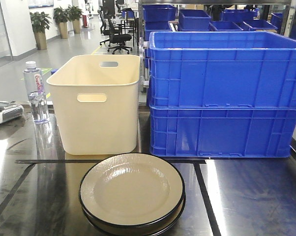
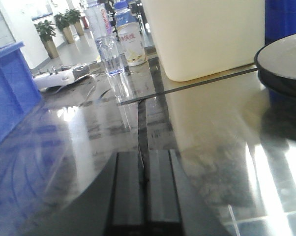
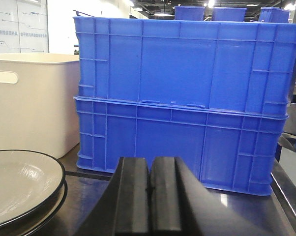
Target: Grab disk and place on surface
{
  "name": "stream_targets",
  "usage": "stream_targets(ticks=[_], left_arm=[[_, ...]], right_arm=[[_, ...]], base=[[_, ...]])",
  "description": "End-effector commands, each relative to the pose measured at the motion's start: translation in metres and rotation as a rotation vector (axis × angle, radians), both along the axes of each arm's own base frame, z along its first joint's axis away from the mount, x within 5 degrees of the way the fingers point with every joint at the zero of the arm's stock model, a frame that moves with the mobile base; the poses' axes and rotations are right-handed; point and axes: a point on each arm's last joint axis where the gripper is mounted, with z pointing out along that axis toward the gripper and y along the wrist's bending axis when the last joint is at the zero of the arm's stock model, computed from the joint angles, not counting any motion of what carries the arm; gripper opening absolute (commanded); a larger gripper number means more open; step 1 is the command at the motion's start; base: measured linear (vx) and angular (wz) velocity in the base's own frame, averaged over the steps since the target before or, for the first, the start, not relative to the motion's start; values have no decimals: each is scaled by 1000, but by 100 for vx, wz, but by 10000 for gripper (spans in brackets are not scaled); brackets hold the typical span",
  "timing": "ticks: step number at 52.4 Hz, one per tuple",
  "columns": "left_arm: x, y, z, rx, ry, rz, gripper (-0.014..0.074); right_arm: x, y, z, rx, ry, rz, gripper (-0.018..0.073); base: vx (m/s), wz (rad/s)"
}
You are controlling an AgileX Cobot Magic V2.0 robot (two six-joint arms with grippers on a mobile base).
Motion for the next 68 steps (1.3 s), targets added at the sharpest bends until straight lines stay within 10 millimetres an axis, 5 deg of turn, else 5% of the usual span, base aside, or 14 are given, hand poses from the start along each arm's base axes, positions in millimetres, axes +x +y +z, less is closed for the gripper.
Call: stream_targets(ticks=[1, 9, 68], left_arm=[[-3, -1, -11, -33, -136, -8, -2], [-8, -1, -48, -88, -177, -14, -2], [-10, -1, -51, -88, -134, -8, -2]], right_arm=[[-1, -3, 16, 13, -109, -25, -9], [-1, -3, 17, 13, -110, -26, -9], [-1, -3, 16, 14, -108, -25, -9]], base=[[0, 0], [0, 0], [0, 0]])
